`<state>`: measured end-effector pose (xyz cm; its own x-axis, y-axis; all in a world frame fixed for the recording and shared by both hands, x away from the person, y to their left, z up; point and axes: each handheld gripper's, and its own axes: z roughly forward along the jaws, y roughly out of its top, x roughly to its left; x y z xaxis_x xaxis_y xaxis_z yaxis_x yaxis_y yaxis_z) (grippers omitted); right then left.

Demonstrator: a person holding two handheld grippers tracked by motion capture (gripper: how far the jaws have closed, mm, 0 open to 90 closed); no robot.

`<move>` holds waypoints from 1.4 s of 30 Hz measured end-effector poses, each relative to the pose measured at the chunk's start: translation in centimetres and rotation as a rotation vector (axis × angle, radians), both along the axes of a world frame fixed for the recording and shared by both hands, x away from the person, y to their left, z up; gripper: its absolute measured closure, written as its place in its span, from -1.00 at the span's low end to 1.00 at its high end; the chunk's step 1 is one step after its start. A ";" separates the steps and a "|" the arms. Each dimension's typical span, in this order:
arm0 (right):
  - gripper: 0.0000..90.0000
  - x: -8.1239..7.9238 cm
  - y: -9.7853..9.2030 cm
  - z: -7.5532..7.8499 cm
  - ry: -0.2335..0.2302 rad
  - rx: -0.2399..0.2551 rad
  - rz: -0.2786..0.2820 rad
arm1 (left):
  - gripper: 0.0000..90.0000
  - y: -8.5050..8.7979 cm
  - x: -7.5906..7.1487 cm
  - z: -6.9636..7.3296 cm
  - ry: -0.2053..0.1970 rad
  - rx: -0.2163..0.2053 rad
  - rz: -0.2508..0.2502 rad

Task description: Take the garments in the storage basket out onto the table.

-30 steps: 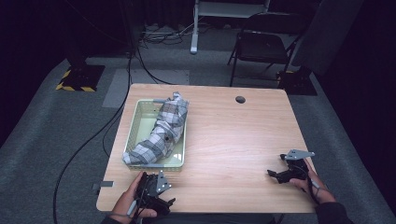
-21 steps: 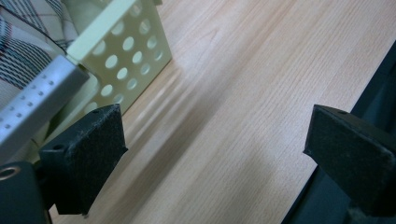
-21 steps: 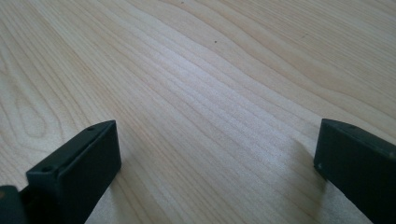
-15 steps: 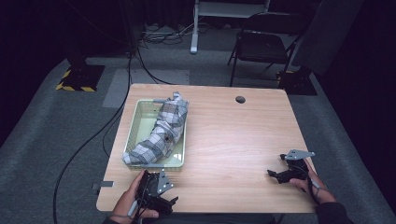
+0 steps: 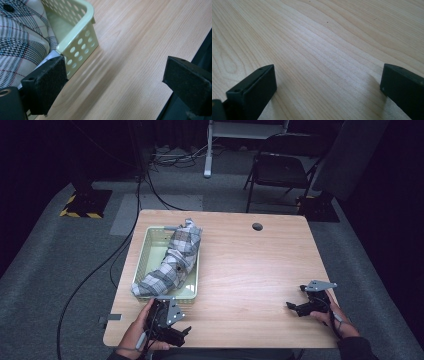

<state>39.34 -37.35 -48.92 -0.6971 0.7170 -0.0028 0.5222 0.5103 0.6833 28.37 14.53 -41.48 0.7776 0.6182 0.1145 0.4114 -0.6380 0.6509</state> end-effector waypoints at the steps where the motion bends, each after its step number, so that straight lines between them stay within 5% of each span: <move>1: -0.99 0.0 0.0 0.0 0.000 0.000 0.000 | -0.90 0.0 0.1 0.1 -0.004 -0.004 0.002; 21: -0.99 0.0 0.0 0.0 0.000 0.000 0.000 | -0.90 0.1 2.3 1.9 -0.059 -0.042 0.047; 42: -0.99 0.0 0.0 0.0 0.000 0.000 -0.001 | -0.90 -0.4 6.2 3.5 -0.067 -0.062 0.118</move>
<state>39.33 -37.35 -48.92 -0.6966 0.7175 -0.0027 0.5227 0.5100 0.6831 34.57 14.13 -37.95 0.6908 0.7125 0.1229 0.4353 -0.5456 0.7161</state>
